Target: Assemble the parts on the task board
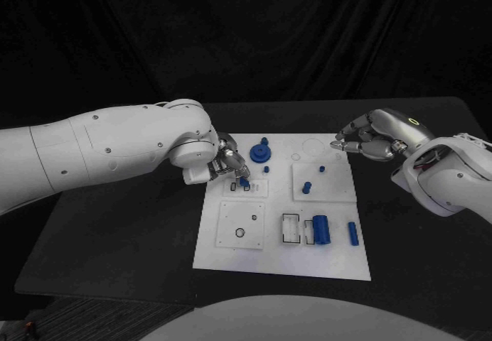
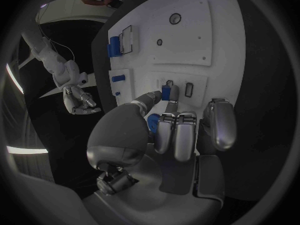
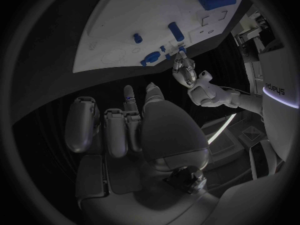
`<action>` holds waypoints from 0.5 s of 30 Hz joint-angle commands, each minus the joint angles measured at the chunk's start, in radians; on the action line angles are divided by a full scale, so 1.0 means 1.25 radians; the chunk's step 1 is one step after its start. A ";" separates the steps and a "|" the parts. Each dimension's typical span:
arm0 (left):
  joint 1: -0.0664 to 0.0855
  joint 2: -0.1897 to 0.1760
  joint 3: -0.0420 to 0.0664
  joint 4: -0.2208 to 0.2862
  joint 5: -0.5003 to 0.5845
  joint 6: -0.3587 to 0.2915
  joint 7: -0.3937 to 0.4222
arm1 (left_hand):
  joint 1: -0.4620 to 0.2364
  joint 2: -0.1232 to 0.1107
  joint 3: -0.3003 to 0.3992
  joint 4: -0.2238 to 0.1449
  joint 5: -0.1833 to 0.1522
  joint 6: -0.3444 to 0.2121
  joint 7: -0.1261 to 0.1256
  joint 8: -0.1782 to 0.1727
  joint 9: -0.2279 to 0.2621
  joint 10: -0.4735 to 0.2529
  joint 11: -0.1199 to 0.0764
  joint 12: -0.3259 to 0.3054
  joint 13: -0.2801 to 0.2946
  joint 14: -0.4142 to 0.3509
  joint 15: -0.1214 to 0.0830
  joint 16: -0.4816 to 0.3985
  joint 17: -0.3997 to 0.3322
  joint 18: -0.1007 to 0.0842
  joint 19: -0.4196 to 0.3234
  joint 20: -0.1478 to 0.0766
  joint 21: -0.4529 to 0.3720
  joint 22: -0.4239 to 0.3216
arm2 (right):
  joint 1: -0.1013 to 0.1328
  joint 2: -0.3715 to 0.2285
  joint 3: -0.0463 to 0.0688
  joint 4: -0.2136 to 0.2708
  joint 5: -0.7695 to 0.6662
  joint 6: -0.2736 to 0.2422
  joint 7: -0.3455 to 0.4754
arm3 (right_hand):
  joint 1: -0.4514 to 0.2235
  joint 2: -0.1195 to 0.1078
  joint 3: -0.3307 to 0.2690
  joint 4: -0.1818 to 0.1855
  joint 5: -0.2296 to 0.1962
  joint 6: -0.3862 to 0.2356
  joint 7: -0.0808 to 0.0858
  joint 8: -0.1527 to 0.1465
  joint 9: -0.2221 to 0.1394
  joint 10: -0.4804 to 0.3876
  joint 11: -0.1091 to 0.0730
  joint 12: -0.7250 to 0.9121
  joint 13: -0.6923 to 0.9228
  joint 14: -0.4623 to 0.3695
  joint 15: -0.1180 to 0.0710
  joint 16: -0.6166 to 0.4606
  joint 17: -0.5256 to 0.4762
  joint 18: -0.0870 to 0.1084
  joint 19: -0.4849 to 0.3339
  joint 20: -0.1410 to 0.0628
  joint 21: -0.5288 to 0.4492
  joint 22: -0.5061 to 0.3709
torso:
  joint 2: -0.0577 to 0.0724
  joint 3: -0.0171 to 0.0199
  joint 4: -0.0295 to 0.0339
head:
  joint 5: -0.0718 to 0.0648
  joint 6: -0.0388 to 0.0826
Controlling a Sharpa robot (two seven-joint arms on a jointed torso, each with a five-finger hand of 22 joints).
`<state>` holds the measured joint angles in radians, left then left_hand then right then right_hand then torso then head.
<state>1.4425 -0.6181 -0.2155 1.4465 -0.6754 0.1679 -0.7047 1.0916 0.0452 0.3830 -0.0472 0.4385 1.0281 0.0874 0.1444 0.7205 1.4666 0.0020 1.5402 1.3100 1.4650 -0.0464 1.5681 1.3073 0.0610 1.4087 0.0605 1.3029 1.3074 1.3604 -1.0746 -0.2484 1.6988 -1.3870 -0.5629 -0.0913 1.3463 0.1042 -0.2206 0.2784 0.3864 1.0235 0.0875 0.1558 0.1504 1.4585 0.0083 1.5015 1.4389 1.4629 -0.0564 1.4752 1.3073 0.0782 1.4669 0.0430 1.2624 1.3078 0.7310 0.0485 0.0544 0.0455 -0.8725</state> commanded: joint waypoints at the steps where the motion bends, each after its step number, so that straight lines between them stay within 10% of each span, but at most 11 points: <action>1: 0.000 0.000 0.000 0.002 0.004 -0.005 -0.070 | -0.002 0.003 0.017 -0.011 -0.005 0.010 -0.014 0.005 0.001 0.059 -0.004 0.000 0.186 0.085 -0.004 0.002 0.211 0.003 0.005 0.001 0.002 0.126 | -0.003 0.001 0.000 0.000 0.000 -0.005 -0.008 | 0.008 0.003 0.001 -0.003 -0.004 0.004 0.001 -0.004 0.001 0.058 -0.001 -0.004 0.039 0.062 -0.003 -0.004 0.093 -0.012 -0.003 0.005 -0.004 0.144 | 0.000 -0.0004 0.0006 | 0.001 0.000; 15: -0.004 0.001 0.000 -0.002 0.004 -0.003 -0.070 | -0.004 0.005 0.020 -0.009 -0.006 0.008 -0.014 0.005 0.002 0.058 -0.004 -0.001 0.186 0.085 -0.004 0.002 0.211 0.003 0.005 0.001 0.002 0.126 | -0.007 0.002 0.000 -0.001 0.002 -0.002 -0.007 | 0.009 0.004 0.001 -0.002 -0.004 0.004 0.001 -0.004 0.001 0.057 -0.001 -0.006 0.036 0.062 -0.003 -0.004 0.093 -0.012 -0.003 0.005 -0.004 0.144 | 0.000 0.0004 0.0003 | 0.006 0.000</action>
<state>1.4389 -0.6185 -0.2158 1.4445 -0.6754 0.1658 -0.7047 1.0852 0.0389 0.3924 -0.0479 0.4333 1.0298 0.0889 0.1442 0.7217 1.4666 0.0021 1.5401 1.3100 1.4650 -0.0463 1.5681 1.3081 0.0610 1.4087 0.0606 1.3029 1.3074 1.3544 -1.0732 -0.2484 1.6974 -1.3841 -0.5623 -0.0913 1.3504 0.1082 -0.2206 0.2785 0.3865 1.0235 0.0875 0.1558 0.1504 1.4584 0.0085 1.4958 1.4673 1.4613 -0.0548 1.4752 1.3073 0.0782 1.4669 0.0430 1.2624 1.3076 0.7309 0.0478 0.0545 0.0519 -0.8725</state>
